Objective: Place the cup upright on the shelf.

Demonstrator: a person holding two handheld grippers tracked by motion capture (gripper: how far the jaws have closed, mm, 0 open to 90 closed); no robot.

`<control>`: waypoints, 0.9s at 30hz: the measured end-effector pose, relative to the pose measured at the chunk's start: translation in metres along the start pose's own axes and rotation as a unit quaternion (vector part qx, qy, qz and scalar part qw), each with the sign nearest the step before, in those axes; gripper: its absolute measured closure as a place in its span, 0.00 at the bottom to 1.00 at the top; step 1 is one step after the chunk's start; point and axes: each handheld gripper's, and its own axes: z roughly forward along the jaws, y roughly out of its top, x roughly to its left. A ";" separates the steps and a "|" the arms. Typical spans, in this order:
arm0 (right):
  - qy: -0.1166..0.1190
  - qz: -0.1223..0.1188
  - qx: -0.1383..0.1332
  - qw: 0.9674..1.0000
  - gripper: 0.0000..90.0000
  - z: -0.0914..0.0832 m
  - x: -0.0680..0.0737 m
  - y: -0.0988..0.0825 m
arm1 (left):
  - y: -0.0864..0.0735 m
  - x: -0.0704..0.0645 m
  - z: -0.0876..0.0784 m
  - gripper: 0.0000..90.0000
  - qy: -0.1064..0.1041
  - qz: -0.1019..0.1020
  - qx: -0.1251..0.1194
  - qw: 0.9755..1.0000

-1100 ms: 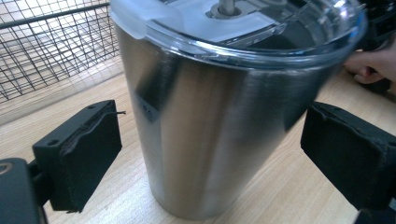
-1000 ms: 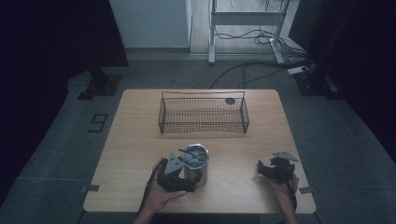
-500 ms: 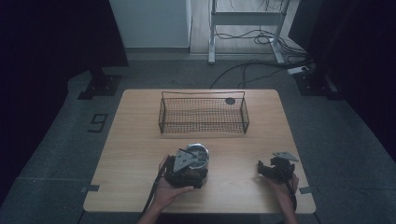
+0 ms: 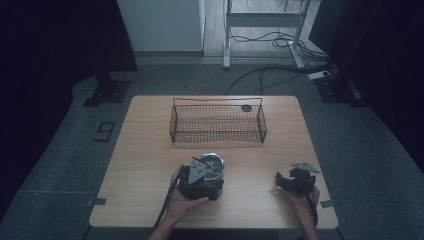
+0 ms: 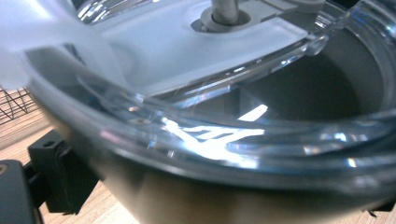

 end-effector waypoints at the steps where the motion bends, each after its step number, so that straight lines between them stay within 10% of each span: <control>1: 0.000 -0.001 -0.001 1.000 0.15 0.000 0.000 0.000 | 0.000 0.000 0.000 0.04 -0.001 0.000 0.000 1.000; 27: 0.000 0.000 0.000 1.000 0.15 0.000 0.000 0.000 | 0.022 0.025 0.000 0.04 0.002 -0.001 -0.015 1.000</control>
